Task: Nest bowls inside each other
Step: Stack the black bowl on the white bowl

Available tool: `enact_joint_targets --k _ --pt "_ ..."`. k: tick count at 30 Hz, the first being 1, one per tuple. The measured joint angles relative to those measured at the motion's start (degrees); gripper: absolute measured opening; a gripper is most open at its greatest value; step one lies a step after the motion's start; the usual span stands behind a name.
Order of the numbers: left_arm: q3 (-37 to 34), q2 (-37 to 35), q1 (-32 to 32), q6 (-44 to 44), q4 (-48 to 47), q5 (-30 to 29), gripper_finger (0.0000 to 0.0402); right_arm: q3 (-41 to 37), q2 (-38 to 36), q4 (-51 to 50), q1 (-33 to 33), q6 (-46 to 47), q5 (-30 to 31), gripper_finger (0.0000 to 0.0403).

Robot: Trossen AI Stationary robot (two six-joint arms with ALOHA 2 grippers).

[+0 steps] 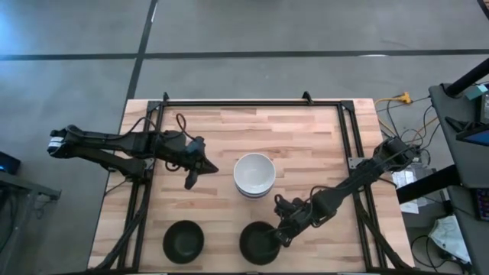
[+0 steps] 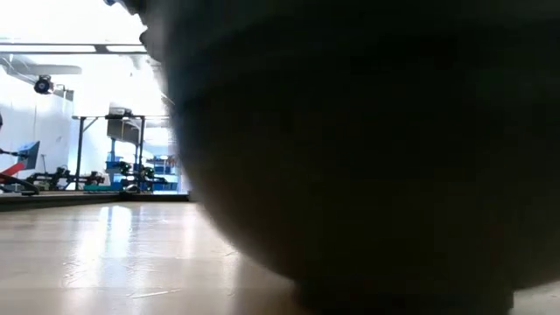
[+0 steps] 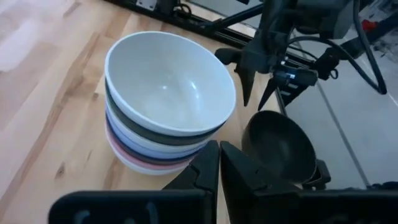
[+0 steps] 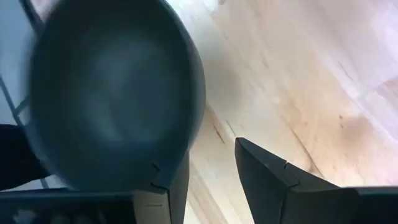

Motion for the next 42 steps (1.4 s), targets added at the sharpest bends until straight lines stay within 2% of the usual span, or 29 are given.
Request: enact_joint_targets --k 11,17,34,38,42 --pt "0.0 0.2 0.0 1.4 0.0 0.9 0.0000 3.4 -0.1 0.2 0.0 0.7 -0.2 0.0124" --pt "0.0 0.1 -0.2 1.3 0.0 3.6 0.0000 3.4 0.4 0.5 0.0 2.1 -0.2 0.0123" --pt "0.0 0.1 -0.7 1.6 0.0 6.9 0.0000 8.8 11.0 2.6 -0.6 4.5 -4.9 0.0117" --pt "0.0 0.1 -0.7 3.0 0.0 7.0 0.0000 11.1 13.1 2.7 -1.6 2.5 -7.6 0.0098" --pt "0.0 0.1 -0.7 3.1 0.0 7.0 0.0000 12.9 15.7 2.4 -2.8 1.3 -12.1 0.0052"
